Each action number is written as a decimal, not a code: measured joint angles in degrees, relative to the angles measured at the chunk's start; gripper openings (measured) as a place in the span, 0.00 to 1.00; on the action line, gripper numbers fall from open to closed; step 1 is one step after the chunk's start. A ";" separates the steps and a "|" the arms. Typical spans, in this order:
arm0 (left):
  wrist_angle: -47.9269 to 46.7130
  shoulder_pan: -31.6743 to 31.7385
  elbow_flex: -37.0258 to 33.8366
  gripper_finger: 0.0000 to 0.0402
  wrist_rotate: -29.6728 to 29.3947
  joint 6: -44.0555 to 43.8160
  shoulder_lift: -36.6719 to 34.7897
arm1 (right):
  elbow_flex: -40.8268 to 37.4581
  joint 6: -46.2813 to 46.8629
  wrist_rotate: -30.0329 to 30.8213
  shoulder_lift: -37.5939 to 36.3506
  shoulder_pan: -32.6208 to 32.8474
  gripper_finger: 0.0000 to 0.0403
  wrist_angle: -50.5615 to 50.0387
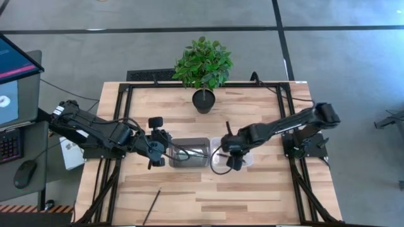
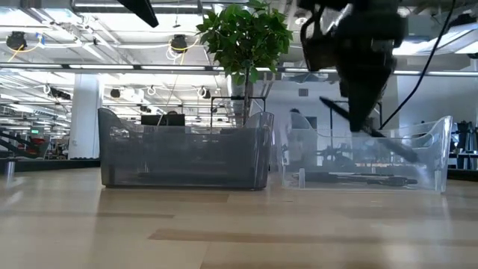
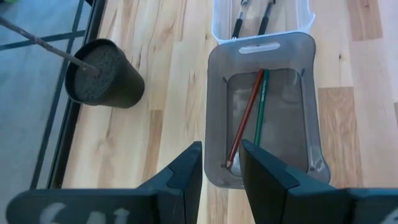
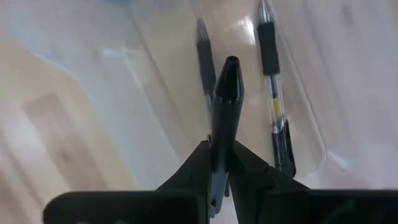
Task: Sort pens & pencils
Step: Put the black pen into the transparent bin, then put the black pencil into the black bin
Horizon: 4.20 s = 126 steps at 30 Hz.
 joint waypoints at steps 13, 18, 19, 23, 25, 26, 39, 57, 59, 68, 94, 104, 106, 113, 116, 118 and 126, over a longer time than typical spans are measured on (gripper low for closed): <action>0.04 0.00 0.00 0.24 0.00 0.02 0.02 | 0.44 -1.62 -1.30 8.95 -0.09 0.24 2.52; -0.02 0.00 0.00 0.24 0.00 0.02 0.04 | 0.48 -1.65 -0.31 7.85 -0.12 0.25 4.18; -0.05 0.00 0.00 0.24 0.00 0.06 0.04 | 0.49 -1.65 0.37 7.09 -0.09 0.25 4.57; -0.04 0.00 0.00 0.24 0.06 0.37 0.04 | 0.52 -1.68 3.56 3.00 0.28 0.25 6.32; -0.08 0.00 0.00 0.24 0.73 0.31 0.04 | 0.52 -2.04 5.95 0.15 0.78 0.25 7.53; -0.07 0.02 0.00 0.24 1.37 0.13 0.03 | 0.52 -2.13 7.14 -1.32 1.14 0.25 8.92; -3.71 0.00 -0.02 0.25 7.60 -7.79 0.02 | 0.52 -8.29 26.50 -16.47 11.34 0.25 17.22; -11.89 -8.11 0.00 0.27 22.16 -52.09 2.46 | 0.50 -8.22 37.99 -18.32 13.52 0.25 5.35; -11.85 -10.98 0.00 0.27 22.44 -56.91 4.12 | 0.50 -8.22 37.96 -18.29 13.08 0.25 4.81; -11.09 -21.65 0.00 0.27 30.43 -75.22 14.53 | 0.50 -9.73 37.96 -18.29 13.17 0.25 4.13; 15.64 -34.12 0.17 0.27 38.38 -106.67 24.87 | -20.26 -13.62 37.72 -28.81 13.82 0.25 30.35; 16.26 -33.78 0.17 0.27 39.22 -109.28 26.61 | -20.24 -13.62 37.72 -28.68 13.39 0.25 30.50; 16.23 -33.79 0.17 0.27 38.94 -109.39 26.61 | -20.22 -13.62 37.70 -28.68 13.39 0.25 30.52; 18.15 -33.77 0.26 0.27 41.12 -108.72 29.93 | -20.20 -13.62 37.70 -28.68 13.39 0.25 30.39; 18.74 -33.78 0.26 0.27 42.70 -108.44 31.55 | -20.17 -13.60 37.71 -28.68 13.33 0.25 30.56; 19.83 -33.79 0.35 0.27 43.28 -108.45 32.36 | -20.17 -13.60 37.72 -28.68 13.33 0.25 30.60; 21.42 -34.21 0.57 0.27 43.10 -108.53 35.35 | -20.17 -13.56 37.70 -28.68 13.35 0.25 30.82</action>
